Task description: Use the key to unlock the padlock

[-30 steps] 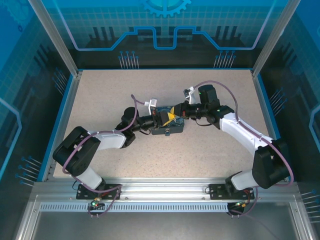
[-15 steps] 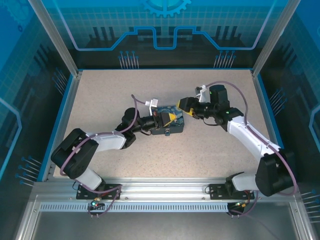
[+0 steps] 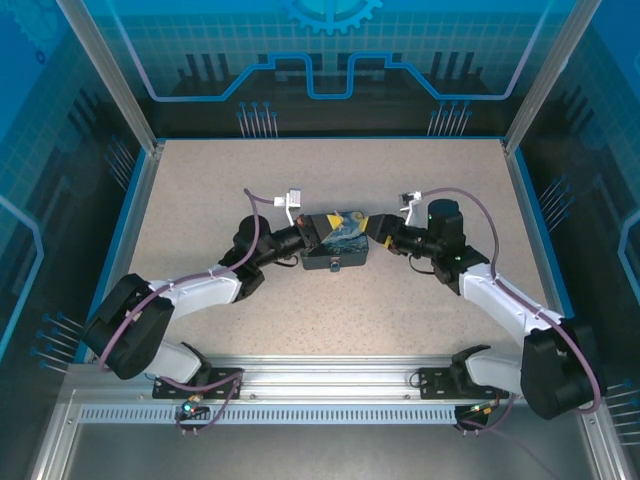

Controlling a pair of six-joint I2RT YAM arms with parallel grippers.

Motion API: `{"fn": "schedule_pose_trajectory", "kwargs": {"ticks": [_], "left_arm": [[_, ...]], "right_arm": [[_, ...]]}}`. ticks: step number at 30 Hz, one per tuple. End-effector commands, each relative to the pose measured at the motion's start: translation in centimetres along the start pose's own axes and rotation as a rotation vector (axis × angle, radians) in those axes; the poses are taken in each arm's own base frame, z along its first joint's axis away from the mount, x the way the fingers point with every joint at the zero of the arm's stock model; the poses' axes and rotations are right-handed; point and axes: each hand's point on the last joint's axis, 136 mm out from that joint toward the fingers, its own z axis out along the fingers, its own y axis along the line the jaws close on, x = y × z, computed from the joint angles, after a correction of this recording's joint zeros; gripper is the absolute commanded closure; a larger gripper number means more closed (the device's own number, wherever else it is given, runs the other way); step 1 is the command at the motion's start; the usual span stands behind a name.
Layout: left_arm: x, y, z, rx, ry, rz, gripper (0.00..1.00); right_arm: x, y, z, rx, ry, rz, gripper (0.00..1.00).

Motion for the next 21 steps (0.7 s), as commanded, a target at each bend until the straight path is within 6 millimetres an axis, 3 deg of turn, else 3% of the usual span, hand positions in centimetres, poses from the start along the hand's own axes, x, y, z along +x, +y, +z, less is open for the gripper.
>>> {"fn": "schedule_pose_trajectory", "kwargs": {"ticks": [1, 9, 17, 21], "left_arm": [[-0.5, -0.9, -0.4, 0.015, -0.034, 0.019, 1.0], [-0.9, -1.6, -0.1, 0.033, -0.039, 0.009, 1.0], [-1.0, -1.4, -0.3, 0.025, -0.055, 0.021, 1.0], [-1.0, -1.2, -0.5, 0.012, -0.06, 0.041, 1.0]], "right_arm": [[-2.0, 3.6, -0.6, -0.133, -0.075, -0.15, 0.33], [-2.6, 5.7, 0.5, -0.222, -0.074, -0.164, 0.3], [-2.6, 5.3, 1.9, -0.227, -0.071, 0.008, 0.49], [-2.4, 5.4, 2.2, -0.244, -0.086, 0.106, 0.53]]}}
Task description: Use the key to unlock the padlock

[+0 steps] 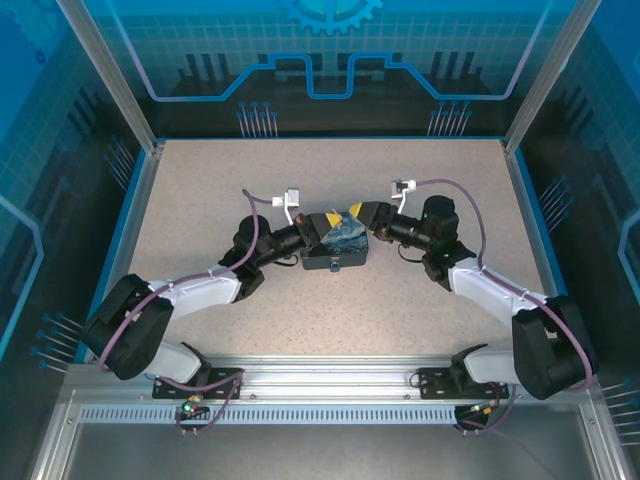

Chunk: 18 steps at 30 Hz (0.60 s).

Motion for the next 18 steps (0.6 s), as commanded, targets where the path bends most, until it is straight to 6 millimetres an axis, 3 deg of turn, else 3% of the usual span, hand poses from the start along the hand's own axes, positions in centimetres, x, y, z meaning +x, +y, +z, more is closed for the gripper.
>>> {"fn": "schedule_pose_trajectory", "kwargs": {"ticks": [1, 7, 18], "left_arm": [[-0.5, -1.2, -0.4, 0.02, -0.032, 0.047, 1.0], [-0.5, -1.0, -0.4, 0.013, -0.032, 0.048, 1.0], [-0.6, -1.2, -0.5, 0.016, -0.038, 0.056, 1.0]], "right_arm": [[-0.6, 1.7, 0.4, -0.051, -0.048, 0.067, 0.53], [-0.2, 2.8, 1.1, -0.039, -0.042, 0.071, 0.58], [1.1, 2.4, 1.8, -0.015, -0.008, 0.09, 0.67]]}}
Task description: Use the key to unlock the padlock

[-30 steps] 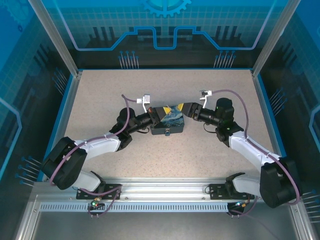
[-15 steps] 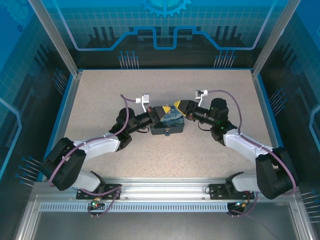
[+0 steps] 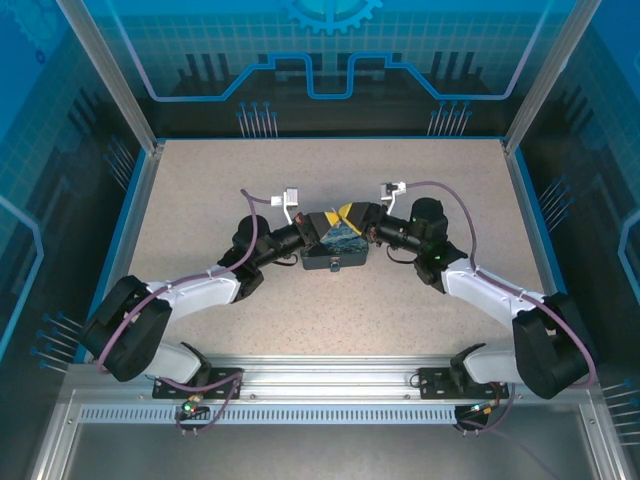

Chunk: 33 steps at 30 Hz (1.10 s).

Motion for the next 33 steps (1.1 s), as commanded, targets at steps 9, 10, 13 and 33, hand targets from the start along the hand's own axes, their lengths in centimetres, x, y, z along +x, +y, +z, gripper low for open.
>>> {"fn": "schedule_pose_trajectory", "kwargs": {"ticks": [9, 10, 13, 33], "left_arm": [[-0.4, -1.1, -0.4, 0.022, -0.025, 0.047, 1.0], [-0.4, -1.1, -0.4, 0.021, -0.025, 0.047, 1.0], [-0.4, -1.1, -0.4, 0.02, -0.024, 0.048, 1.0], [-0.3, -0.5, -0.1, 0.0, -0.017, 0.043, 1.0]], "right_arm": [[-0.2, 0.4, 0.4, 0.005, -0.006, 0.001, 0.76], [-0.1, 0.4, 0.5, 0.004, -0.005, 0.003, 0.76], [-0.1, 0.5, 0.5, 0.0, 0.002, 0.003, 0.76], [1.1, 1.2, 1.3, -0.018, 0.067, -0.013, 0.86]]}}
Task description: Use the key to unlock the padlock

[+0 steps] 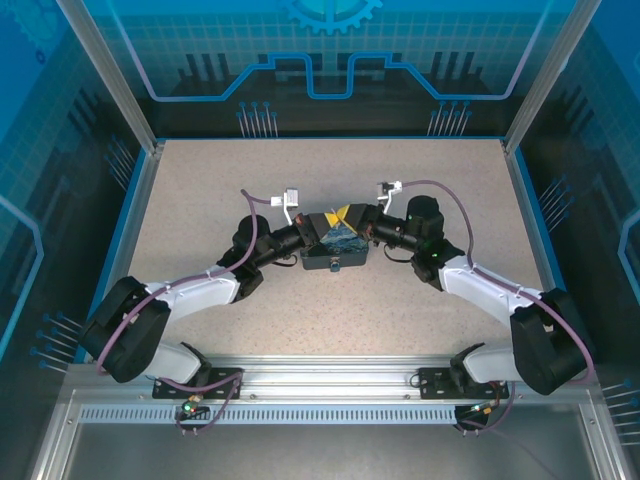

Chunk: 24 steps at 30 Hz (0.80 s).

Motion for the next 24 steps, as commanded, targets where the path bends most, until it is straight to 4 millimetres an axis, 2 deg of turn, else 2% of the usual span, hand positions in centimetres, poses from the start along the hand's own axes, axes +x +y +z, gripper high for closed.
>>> {"fn": "schedule_pose_trajectory", "kwargs": {"ticks": [1, 5, 13, 15, 17, 20, 24], "left_arm": [[-0.5, -0.8, 0.0, 0.015, -0.023, 0.033, 1.0], [-0.5, -0.9, 0.1, 0.015, -0.021, 0.032, 1.0], [-0.5, -0.7, 0.2, 0.005, -0.018, 0.03, 1.0], [-0.5, -0.6, 0.2, -0.001, -0.018, 0.027, 0.92], [-0.5, -0.4, 0.1, -0.01, -0.023, 0.025, 0.76], [-0.8, -0.3, -0.3, -0.022, -0.041, 0.022, 0.62], [-1.6, -0.3, -1.0, -0.038, -0.064, 0.022, 0.51]], "right_arm": [[0.8, 1.1, 0.7, -0.027, 0.048, -0.02, 0.89], [0.9, 0.8, 0.6, -0.016, 0.047, -0.016, 1.0], [0.4, 0.3, 0.6, 0.01, 0.032, -0.011, 1.0], [0.3, 0.0, 0.6, 0.022, 0.028, -0.01, 1.0], [0.0, -0.5, 0.5, 0.033, 0.022, -0.005, 1.0], [-0.3, -1.0, 0.2, 0.047, 0.016, -0.001, 1.0], [-0.4, -1.7, -0.1, 0.061, 0.014, 0.007, 1.0]]}}
